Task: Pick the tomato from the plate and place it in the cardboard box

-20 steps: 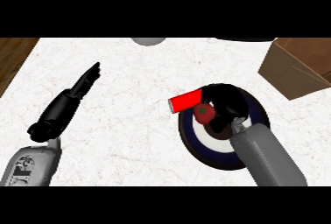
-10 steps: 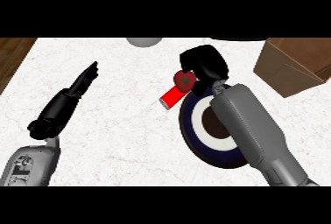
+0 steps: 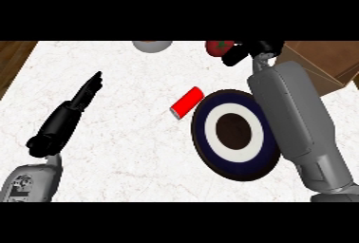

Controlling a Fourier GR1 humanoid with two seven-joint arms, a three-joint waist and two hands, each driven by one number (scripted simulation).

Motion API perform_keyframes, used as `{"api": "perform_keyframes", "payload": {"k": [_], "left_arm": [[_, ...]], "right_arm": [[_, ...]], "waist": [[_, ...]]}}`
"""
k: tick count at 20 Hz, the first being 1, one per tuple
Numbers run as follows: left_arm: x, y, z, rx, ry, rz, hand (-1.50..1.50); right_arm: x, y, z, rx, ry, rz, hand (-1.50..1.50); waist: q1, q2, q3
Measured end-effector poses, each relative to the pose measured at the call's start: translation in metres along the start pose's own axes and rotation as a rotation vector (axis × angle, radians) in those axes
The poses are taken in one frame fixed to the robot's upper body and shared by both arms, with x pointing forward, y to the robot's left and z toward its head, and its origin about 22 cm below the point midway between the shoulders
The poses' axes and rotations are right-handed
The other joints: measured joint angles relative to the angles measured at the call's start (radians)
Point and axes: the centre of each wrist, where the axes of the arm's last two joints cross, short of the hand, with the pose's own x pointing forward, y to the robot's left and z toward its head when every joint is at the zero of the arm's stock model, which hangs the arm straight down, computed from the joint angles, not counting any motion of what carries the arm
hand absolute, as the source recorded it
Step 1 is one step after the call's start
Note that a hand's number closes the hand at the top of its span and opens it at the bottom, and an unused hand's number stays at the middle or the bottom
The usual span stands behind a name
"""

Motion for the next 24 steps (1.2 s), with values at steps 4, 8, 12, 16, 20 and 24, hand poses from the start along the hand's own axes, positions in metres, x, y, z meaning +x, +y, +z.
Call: {"api": "perform_keyframes", "payload": {"k": [4, 8, 12, 16, 20, 24], "left_arm": [[0.000, 0.005, -0.003, 0.002, -0.001, 0.002, 0.00], [0.003, 0.000, -0.005, -0.007, -0.010, -0.002, 0.00], [0.007, 0.000, -0.005, -0.013, -0.017, 0.002, 0.00], [0.009, -0.002, -0.014, -0.016, -0.022, 0.000, 0.00], [0.011, 0.002, -0.012, -0.019, -0.027, 0.000, 0.00], [0.008, 0.002, -0.011, -0.023, -0.032, -0.005, 0.00]], "right_arm": [[-0.024, -0.022, -0.013, -0.083, 0.132, -0.023, 1.50], [-0.066, -0.048, -0.030, -0.134, 0.222, -0.034, 1.50], [-0.109, -0.062, -0.036, -0.144, 0.286, 0.022, 1.50], [-0.144, -0.066, -0.036, -0.040, 0.342, 0.088, 1.50], [-0.176, -0.073, -0.031, 0.131, 0.414, 0.103, 1.50], [-0.203, -0.080, -0.025, 0.258, 0.441, 0.103, 1.50]], "waist": [[0.000, 0.002, 0.000], [0.008, 0.006, 0.000], [0.017, 0.010, 0.000], [0.020, 0.013, 0.000], [0.028, 0.014, 0.001], [0.032, 0.017, 0.001]]}}
